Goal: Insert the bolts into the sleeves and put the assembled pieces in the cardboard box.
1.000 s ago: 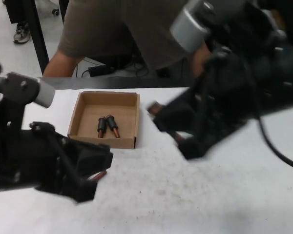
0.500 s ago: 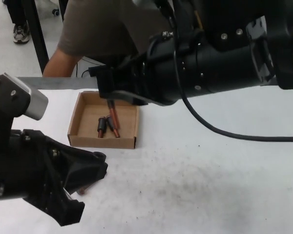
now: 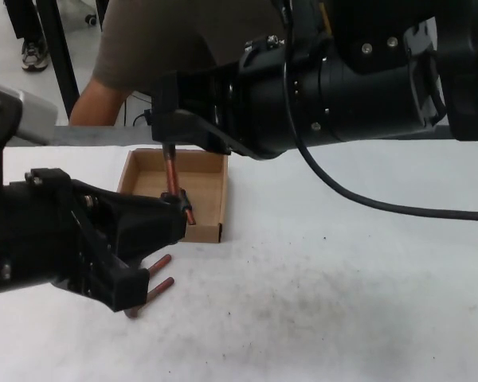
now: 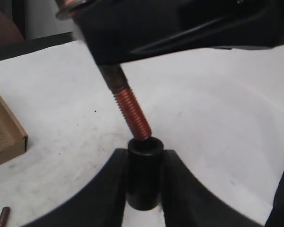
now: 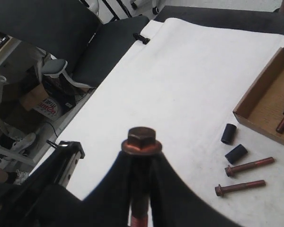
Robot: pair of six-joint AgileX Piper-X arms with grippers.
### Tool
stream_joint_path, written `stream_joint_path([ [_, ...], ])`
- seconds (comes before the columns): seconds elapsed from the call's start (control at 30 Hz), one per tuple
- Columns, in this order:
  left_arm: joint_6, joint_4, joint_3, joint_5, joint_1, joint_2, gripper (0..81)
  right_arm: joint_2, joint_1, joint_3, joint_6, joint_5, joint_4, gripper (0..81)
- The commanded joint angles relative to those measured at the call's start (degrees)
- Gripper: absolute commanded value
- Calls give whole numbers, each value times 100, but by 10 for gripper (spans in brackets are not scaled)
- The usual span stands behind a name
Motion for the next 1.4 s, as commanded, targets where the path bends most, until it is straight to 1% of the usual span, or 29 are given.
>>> stream_joint_path([
  [0.0, -57, -158, -39, 44, 11, -48, 8, -39, -1, -13, 60, -41, -150, 2],
  [0.23, -167, -158, -39, 20, 11, -48, 8, -39, -1, -13, 190, -41, -154, 2],
  [0.4, -174, -158, -39, -231, 11, -48, 8, -39, -1, -13, 190, -41, -154, 2],
  [0.5, -174, -158, -39, -247, 11, -48, 8, -39, 42, -13, 190, -18, -154, 2],
  [0.63, -191, -158, -39, -257, 11, -48, 8, -59, 171, -13, 174, 436, -175, 2],
  [0.8, -335, -183, -39, -259, 11, -48, 8, -55, 309, -13, 31, 730, -203, 2],
  [0.93, -399, -290, -39, -259, 11, -48, 8, -65, 337, -13, 54, 873, -203, 2],
  [1.1, -417, -291, -39, -259, 11, -48, 8, -113, 333, -13, 143, 1241, -203, 2],
  [1.37, -436, -291, -39, -259, 11, -48, 8, -117, 407, -13, 141, 1377, -203, 2],
])
